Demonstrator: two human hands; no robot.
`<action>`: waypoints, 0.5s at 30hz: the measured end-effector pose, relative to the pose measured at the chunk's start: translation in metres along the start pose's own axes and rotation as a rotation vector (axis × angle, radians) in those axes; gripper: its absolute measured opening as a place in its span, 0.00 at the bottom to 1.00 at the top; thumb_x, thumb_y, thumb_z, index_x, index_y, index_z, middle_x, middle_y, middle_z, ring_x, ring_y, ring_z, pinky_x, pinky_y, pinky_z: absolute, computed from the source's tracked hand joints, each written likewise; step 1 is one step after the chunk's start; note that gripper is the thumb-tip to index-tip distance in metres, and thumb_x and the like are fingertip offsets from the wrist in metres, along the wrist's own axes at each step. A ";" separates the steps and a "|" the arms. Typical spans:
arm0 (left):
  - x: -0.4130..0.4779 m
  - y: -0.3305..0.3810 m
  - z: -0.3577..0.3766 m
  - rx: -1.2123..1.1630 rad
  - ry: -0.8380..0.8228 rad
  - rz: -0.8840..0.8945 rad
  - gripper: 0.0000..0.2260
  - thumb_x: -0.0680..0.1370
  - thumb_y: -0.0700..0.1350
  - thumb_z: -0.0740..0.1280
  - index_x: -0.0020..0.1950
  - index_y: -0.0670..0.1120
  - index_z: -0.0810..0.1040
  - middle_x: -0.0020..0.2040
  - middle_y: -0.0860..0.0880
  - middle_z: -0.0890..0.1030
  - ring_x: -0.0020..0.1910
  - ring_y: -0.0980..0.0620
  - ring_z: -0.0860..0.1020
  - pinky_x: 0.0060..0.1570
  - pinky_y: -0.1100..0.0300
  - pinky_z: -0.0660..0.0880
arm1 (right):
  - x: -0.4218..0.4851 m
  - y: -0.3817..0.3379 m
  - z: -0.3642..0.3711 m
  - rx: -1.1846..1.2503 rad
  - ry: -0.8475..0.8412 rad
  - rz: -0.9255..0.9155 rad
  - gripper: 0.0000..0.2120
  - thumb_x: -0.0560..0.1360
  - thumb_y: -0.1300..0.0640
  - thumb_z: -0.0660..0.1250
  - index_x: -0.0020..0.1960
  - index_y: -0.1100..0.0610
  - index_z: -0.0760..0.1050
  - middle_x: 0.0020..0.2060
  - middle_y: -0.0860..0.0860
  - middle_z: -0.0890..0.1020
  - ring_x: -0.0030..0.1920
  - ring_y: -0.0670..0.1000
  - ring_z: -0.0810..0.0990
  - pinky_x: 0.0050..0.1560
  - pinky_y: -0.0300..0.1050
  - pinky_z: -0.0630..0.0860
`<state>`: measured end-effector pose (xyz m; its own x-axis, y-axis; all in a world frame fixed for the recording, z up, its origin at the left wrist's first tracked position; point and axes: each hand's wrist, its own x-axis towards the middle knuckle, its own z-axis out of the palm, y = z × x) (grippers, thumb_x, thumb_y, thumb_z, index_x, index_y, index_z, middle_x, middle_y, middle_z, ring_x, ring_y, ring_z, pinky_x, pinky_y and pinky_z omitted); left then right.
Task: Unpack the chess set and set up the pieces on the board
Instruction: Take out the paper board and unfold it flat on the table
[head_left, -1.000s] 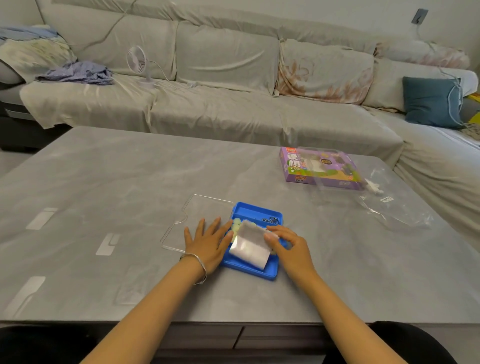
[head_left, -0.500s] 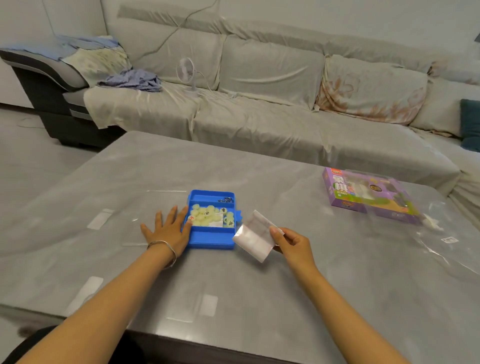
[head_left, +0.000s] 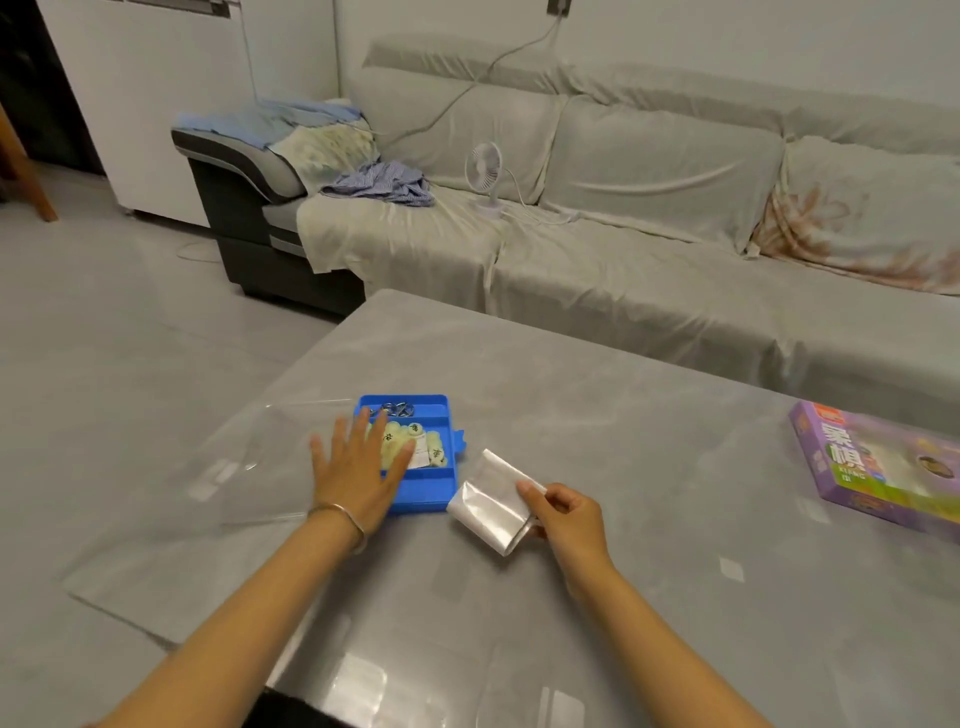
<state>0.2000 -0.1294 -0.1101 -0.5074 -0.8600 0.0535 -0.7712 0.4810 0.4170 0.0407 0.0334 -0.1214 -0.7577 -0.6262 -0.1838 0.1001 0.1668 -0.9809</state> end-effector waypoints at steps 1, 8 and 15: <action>-0.011 0.020 -0.004 -0.209 0.039 0.085 0.33 0.75 0.66 0.45 0.74 0.49 0.59 0.73 0.49 0.63 0.72 0.48 0.59 0.68 0.54 0.56 | 0.002 -0.002 0.001 -0.009 0.030 -0.019 0.13 0.72 0.57 0.72 0.32 0.62 0.74 0.29 0.56 0.75 0.32 0.52 0.73 0.35 0.46 0.74; -0.061 0.104 0.017 -0.706 -0.334 0.144 0.31 0.74 0.59 0.63 0.73 0.50 0.58 0.69 0.52 0.67 0.63 0.55 0.68 0.58 0.66 0.67 | -0.003 -0.026 -0.011 0.127 0.072 -0.010 0.25 0.69 0.45 0.71 0.35 0.69 0.70 0.30 0.61 0.71 0.34 0.55 0.72 0.34 0.45 0.72; -0.068 0.125 0.024 -1.406 -0.485 -0.137 0.24 0.75 0.58 0.58 0.67 0.48 0.68 0.60 0.45 0.77 0.56 0.48 0.78 0.51 0.57 0.79 | -0.026 -0.044 -0.042 0.201 0.021 0.005 0.23 0.65 0.41 0.69 0.39 0.62 0.73 0.27 0.56 0.69 0.25 0.50 0.66 0.25 0.39 0.64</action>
<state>0.1290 -0.0068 -0.0839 -0.7563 -0.6092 -0.2385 0.0258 -0.3921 0.9196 0.0282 0.0744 -0.0708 -0.7701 -0.6092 -0.1894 0.2291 0.0130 -0.9733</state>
